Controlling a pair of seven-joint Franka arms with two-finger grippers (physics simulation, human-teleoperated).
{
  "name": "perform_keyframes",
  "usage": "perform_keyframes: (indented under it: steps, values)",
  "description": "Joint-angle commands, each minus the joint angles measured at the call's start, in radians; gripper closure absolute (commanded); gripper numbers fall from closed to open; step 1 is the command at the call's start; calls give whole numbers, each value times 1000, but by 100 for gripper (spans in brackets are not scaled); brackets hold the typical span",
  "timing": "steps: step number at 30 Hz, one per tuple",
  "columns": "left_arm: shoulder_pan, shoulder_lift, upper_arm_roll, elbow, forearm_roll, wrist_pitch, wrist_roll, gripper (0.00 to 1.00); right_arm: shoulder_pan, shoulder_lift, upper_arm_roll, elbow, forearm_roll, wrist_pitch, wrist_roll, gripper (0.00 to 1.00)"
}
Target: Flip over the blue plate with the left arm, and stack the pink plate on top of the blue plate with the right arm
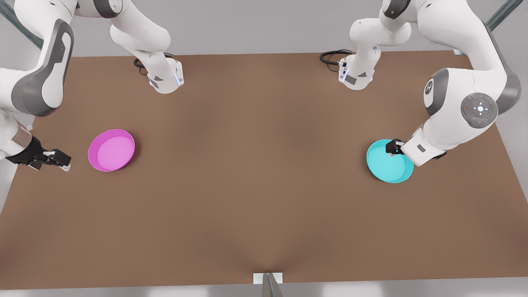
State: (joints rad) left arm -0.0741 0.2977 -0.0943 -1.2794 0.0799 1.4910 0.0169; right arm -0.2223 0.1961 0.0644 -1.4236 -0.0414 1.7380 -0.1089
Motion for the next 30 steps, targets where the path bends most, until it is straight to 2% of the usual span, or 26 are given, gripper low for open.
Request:
perform_keyframes:
  steps: [1,3,5,7,13,16,21,23,30]
  values:
    - [0,0,-1,0,6,0,0,0,1,-1,0,-1,0,0,0,0]
    - [2,6,13,-9,3,-11,5,0,1,2,0,-1,0,0,0,0]
    - [14,18,131,-27,-196,-6,46,0,3,2,0,0,0,2,0,0]
    - [14,-17,241,-254,-310,158,175,0,3,2,0,-2,0,3,0,0]
    - [13,-6,470,-673,-637,515,782,0,0,2,0,0,2,5,0,0]
    - [14,64,541,-712,-743,531,942,0,0,2,0,0,2,5,2,0]
    - [16,138,584,-749,-758,607,942,0,0,2,0,0,2,5,2,0]
    - [16,152,590,-781,-756,681,942,0,0,2,0,0,3,5,2,0]
    - [16,216,590,-781,-756,681,943,0,1,2,0,0,3,5,2,0]
